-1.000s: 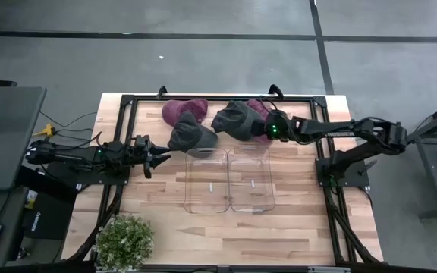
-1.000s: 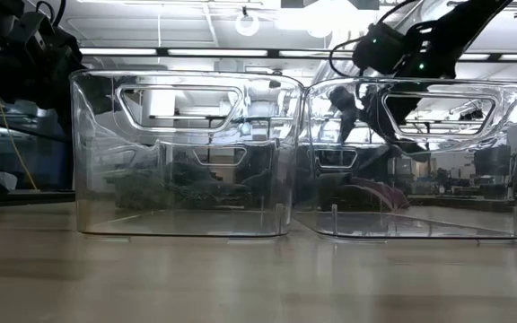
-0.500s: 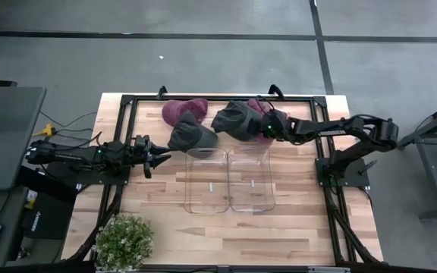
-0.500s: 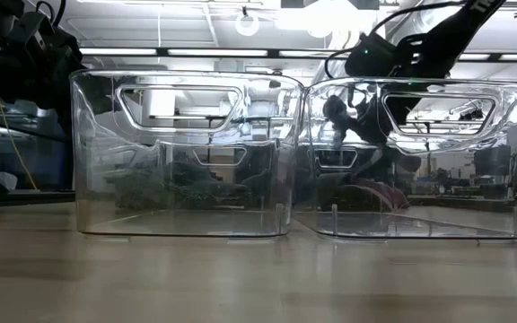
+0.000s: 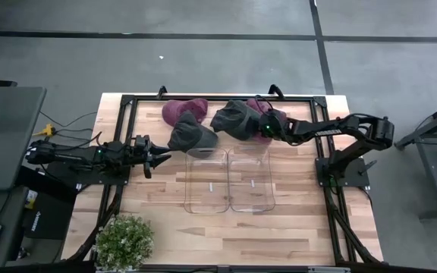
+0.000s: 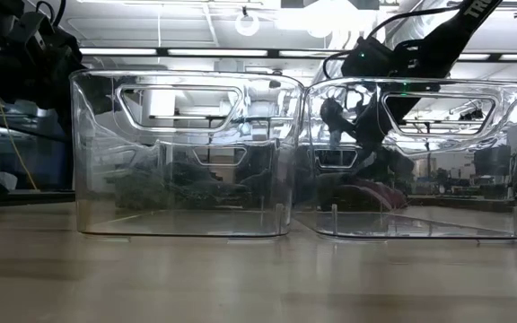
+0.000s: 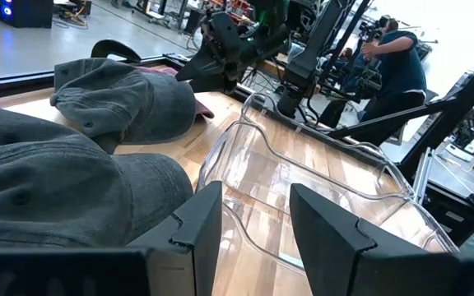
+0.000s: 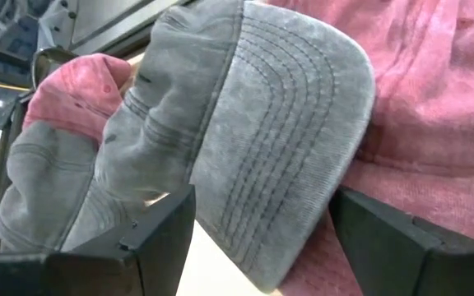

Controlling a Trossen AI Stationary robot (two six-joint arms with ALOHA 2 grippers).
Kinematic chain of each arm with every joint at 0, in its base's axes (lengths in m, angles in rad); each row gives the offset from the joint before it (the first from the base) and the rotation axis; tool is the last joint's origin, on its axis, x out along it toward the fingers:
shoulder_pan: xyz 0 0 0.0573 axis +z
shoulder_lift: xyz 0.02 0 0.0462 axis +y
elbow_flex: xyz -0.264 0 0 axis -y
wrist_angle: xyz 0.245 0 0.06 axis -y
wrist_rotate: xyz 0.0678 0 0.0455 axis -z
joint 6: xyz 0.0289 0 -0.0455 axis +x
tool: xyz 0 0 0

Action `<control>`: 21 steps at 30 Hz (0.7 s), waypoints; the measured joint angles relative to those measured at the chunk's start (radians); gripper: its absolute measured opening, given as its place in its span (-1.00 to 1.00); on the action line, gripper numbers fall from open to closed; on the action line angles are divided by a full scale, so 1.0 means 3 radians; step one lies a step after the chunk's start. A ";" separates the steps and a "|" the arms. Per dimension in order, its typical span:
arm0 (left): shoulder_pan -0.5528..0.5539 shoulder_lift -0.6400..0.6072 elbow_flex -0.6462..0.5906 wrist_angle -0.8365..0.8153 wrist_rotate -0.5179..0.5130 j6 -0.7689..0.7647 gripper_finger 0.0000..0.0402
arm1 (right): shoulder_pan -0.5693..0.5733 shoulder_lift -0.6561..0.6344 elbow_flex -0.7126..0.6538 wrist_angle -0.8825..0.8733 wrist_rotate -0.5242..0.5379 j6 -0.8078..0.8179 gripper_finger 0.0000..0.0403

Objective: Pick & Place hat
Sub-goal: Put the right black cap into the left transparent bin

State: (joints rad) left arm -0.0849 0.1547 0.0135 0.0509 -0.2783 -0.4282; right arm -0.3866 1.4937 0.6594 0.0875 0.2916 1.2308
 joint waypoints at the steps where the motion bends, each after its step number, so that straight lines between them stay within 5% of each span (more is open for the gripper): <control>1: -0.0001 0.0000 0.0000 0.0000 0.0000 0.0000 -0.31 | 0.0000 0.0000 0.0000 0.0008 0.0000 0.0000 0.36; 21: -0.0001 0.0000 0.0000 0.0000 0.0000 0.0000 -0.31 | -0.0043 0.0267 0.0000 0.0417 -0.0043 0.0088 0.36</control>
State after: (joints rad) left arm -0.0853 0.1547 0.0135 0.0509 -0.2783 -0.4282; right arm -0.3996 1.5737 0.6594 0.2127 0.2788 1.2572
